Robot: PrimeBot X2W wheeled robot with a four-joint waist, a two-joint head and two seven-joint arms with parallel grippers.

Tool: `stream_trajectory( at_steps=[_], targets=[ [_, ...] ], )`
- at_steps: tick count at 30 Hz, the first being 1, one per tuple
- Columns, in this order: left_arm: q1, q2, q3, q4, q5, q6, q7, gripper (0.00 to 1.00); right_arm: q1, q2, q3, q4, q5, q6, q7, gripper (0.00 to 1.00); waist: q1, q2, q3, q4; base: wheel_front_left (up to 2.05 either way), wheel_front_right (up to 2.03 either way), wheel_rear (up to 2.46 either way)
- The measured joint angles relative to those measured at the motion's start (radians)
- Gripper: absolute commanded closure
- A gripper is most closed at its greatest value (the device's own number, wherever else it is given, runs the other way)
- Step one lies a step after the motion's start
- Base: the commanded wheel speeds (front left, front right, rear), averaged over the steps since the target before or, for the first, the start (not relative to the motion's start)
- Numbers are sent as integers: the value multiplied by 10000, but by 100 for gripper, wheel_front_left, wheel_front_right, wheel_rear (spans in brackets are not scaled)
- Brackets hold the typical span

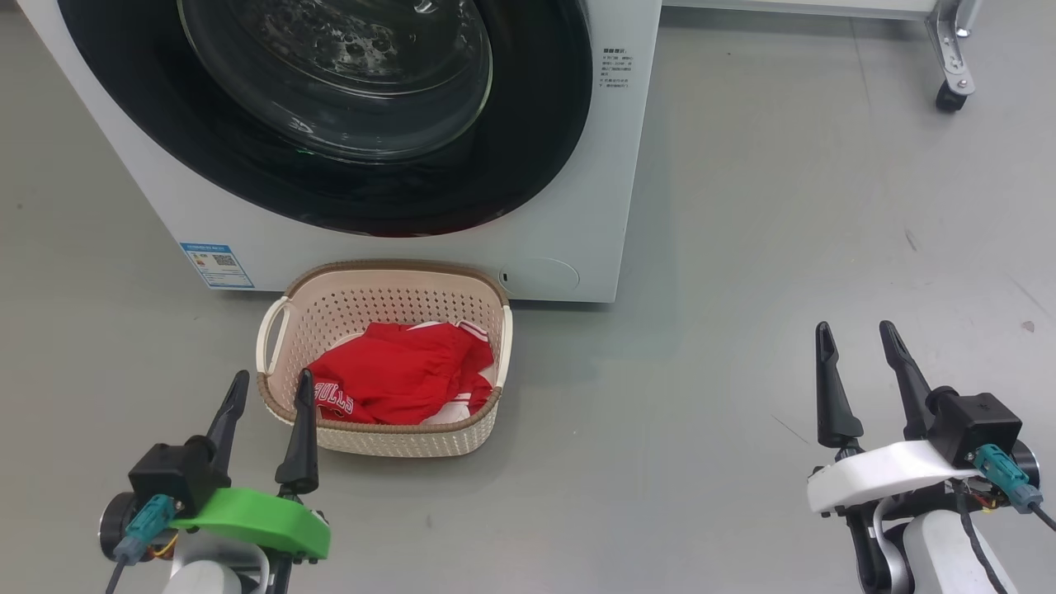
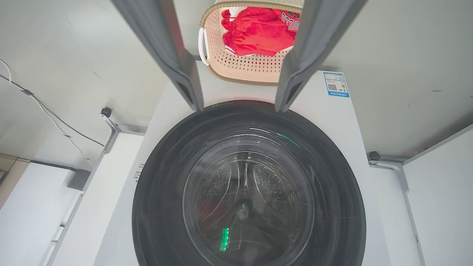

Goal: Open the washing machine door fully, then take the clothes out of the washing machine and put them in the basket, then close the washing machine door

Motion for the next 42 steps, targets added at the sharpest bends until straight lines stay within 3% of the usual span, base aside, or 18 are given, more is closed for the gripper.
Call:
stream_trajectory(
  at_steps=[42],
  targets=[
    [48,40,-226,-12,-658,0,0,0,28,96,-169,-52,-117,150,0,0,0,0,-115,-38,0,0,0]
  ],
)
